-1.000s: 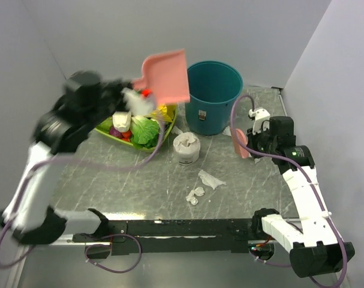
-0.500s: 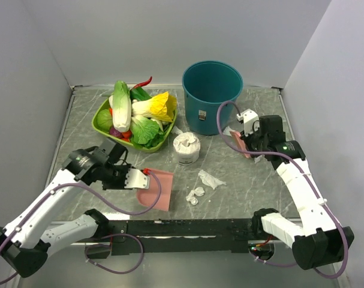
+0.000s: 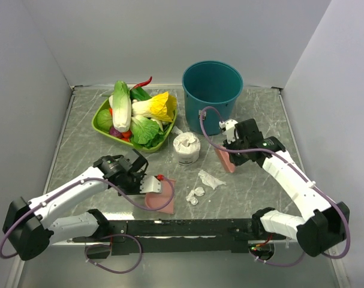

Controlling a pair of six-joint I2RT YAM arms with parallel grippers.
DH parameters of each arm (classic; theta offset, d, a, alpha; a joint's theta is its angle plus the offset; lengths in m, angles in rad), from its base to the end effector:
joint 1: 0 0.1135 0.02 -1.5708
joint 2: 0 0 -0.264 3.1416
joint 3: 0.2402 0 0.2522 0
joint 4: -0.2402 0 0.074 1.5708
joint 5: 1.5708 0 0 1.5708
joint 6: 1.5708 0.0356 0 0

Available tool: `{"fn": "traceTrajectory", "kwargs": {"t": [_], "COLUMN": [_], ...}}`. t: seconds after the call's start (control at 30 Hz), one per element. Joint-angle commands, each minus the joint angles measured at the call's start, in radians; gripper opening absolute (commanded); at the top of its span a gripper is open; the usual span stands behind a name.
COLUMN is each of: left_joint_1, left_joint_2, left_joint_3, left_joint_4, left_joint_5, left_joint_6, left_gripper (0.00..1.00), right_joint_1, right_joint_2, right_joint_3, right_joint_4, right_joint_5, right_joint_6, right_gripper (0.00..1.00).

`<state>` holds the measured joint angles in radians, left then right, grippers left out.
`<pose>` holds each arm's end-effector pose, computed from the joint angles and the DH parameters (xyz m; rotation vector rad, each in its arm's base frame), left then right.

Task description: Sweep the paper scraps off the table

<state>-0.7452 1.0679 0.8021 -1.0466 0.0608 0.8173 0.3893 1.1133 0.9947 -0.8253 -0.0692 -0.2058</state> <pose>0.1256 -0.1188 0.2325 2.0363 2.0371 -0.0740 0.2007 0.0850 0.2923 -0.7655 2.3998 0.1616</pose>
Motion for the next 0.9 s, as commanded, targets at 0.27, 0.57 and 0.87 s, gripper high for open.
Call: {"fn": "traceTrajectory", "kwargs": {"t": [0.27,0.57,0.87], "left_joint_1": [-0.132,-0.19,-0.209], "left_joint_2": [0.105,0.21,0.383], "left_joint_3": [0.002,0.038,0.152], "left_joint_4": [0.161,0.263,0.342], "left_joint_5": [-0.058,-0.058,0.002], "left_joint_6": [-0.207,-0.26,-0.339], "left_gripper": [0.01,0.01,0.01], "right_joint_1": [0.054,0.089,0.094], "right_joint_2": [0.046,0.098,0.043], "right_joint_3": [-0.011,-0.018,-0.034], "right_joint_4": [-0.063,0.006,0.011], "right_joint_5": [-0.141,-0.419,-0.498], "right_joint_6": [0.238,0.376,0.359], "right_gripper": [0.0,0.0,0.0]}}
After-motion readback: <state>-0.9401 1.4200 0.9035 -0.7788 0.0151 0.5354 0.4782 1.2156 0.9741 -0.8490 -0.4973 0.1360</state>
